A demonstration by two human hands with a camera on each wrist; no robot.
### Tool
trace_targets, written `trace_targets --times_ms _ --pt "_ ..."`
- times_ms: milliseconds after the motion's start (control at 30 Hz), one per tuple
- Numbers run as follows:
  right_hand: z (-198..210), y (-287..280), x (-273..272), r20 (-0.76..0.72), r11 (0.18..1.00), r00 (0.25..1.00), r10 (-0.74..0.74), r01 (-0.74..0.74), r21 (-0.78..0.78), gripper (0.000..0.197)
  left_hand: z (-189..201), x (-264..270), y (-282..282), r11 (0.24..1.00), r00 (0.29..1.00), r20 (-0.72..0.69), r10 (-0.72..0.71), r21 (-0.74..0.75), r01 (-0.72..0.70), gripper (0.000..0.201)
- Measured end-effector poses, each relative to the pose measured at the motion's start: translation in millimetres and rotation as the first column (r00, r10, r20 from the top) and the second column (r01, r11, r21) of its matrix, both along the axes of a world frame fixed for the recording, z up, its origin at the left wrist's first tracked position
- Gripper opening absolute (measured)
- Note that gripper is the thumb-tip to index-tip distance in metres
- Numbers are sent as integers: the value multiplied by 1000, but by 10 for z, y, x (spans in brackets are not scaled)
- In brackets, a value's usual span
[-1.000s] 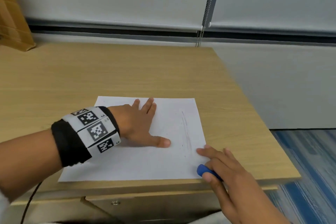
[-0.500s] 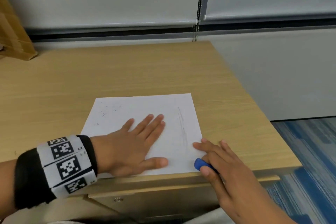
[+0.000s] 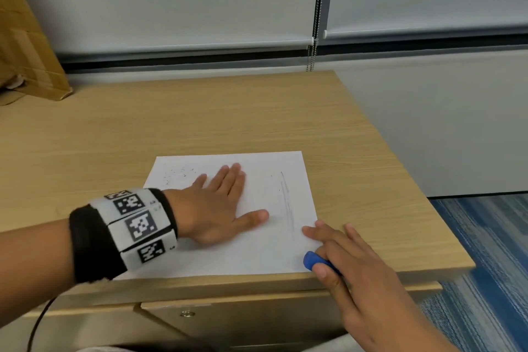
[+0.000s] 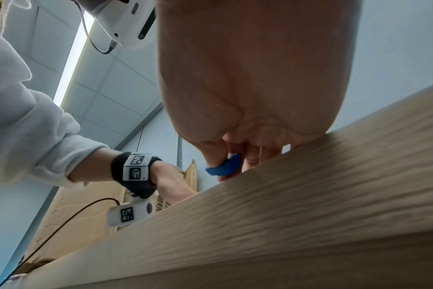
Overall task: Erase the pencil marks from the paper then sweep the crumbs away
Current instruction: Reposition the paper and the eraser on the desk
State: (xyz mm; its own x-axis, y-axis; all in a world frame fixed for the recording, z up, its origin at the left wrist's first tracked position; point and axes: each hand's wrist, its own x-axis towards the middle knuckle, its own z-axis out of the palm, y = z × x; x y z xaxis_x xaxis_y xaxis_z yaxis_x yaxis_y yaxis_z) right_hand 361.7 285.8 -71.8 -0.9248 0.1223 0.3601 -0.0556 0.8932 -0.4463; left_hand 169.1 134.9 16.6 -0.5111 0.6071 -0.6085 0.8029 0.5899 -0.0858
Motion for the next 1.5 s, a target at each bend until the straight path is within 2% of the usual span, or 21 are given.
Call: trace_targets --times_ms 67,167,233,300,400,467,533,567,600,667,700,767,833,900,1033,1133,1167,1300,1400,1500 --pt "-8 6 -3 4 1000 1000 7 -7 -1 24 19 66 138 993 994 32 -103 60 101 93" --pt "-17 0 -2 -50 999 999 4 -1 51 19 -33 198 367 941 943 89 -319 147 305 83" --pt "-27 4 -6 -48 999 999 9 -7 35 26 -123 214 430 918 921 72 -383 142 371 82" --pt "-44 13 -12 -37 1000 999 19 -19 20 29 -176 156 381 931 936 40 -348 129 341 84" --pt "-32 17 -31 -16 1000 1000 5 -5 22 26 -129 -29 229 990 994 2 -113 79 113 88" --pt "-25 15 -26 -22 1000 1000 6 -5 22 25 -79 -150 158 998 997 -42 59 28 -58 92" --pt "-4 9 -17 -30 1000 999 13 -12 20 24 -39 -169 121 990 988 -66 141 37 -139 92" --pt "10 3 -16 -32 1000 999 15 -14 21 24 -32 -127 119 993 993 -67 96 72 -91 91" --pt "21 0 -18 -34 1000 999 16 -15 17 24 -32 -57 120 994 999 -47 -9 110 14 88" --pt "32 -2 -19 -24 1000 1000 18 -18 -4 23 -41 107 114 959 968 55 -245 163 233 81" --pt "42 -4 -16 -13 1000 1000 19 -19 -18 23 -56 149 102 944 947 94 -307 160 290 79" --pt "60 -9 -12 13 999 1000 13 -13 -34 23 -77 92 48 964 962 92 -259 88 251 79" --pt "88 -21 -12 47 999 999 1 0 -34 21 -46 -71 -13 997 997 32 -74 20 74 86" --pt "110 -39 -9 71 999 997 -6 9 -40 20 14 -216 -43 999 1000 -11 30 14 -29 90" --pt "204 -33 -10 208 999 978 -4 15 -50 29 126 -253 60 990 995 101 -22 138 8 101" --pt "425 35 -70 376 997 926 31 -54 51 60 114 -254 192 994 995 68 -76 88 70 117" --pt "532 69 -101 392 996 919 38 -68 63 61 94 -264 232 994 995 37 -88 61 85 120" --pt "1024 237 -368 333 991 943 12 -56 122 20 82 -292 342 997 997 -6 -71 32 71 127" --pt "1204 404 -771 351 983 935 58 -114 141 12 93 -318 385 998 998 11 -57 24 57 132" --pt "1149 558 -1225 446 948 893 65 -194 251 9 75 -357 415 998 998 24 -56 27 56 132"
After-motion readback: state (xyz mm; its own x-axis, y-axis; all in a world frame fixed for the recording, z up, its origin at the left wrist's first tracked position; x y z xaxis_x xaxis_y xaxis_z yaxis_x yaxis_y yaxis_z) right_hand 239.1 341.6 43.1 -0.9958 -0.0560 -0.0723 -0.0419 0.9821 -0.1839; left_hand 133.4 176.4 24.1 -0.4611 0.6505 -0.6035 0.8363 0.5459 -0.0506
